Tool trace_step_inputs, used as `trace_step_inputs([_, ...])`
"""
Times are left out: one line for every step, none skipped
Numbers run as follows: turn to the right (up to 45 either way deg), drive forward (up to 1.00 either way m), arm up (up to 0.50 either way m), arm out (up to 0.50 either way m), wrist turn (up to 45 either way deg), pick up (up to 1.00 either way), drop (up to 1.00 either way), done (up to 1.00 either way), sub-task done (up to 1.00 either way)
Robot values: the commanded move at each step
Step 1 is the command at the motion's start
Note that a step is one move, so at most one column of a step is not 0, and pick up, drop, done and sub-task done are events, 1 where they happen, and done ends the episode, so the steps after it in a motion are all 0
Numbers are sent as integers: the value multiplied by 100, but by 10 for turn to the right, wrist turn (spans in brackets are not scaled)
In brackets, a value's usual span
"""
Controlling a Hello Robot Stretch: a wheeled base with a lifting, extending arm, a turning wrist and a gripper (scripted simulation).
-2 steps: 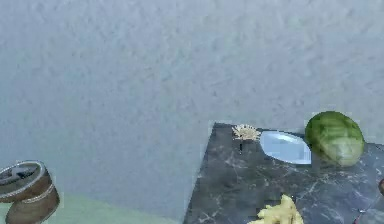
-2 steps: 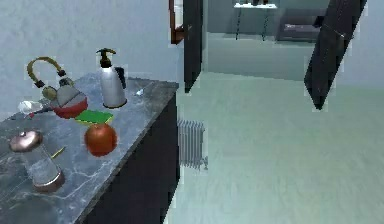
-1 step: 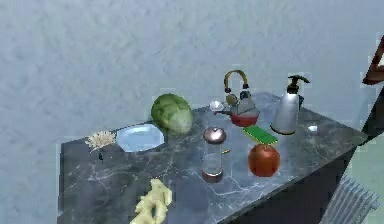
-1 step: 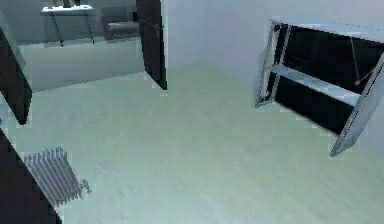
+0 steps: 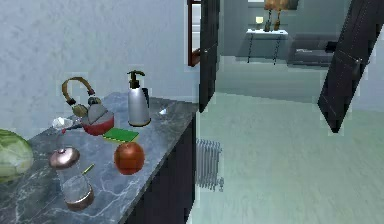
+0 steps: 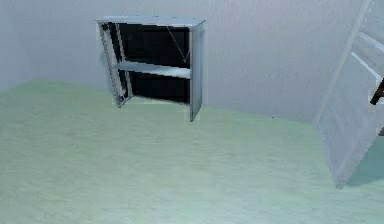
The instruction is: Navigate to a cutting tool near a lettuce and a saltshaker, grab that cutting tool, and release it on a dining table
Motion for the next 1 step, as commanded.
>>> trace_step_inputs([0,15,0,0,0,0,0,0,0])
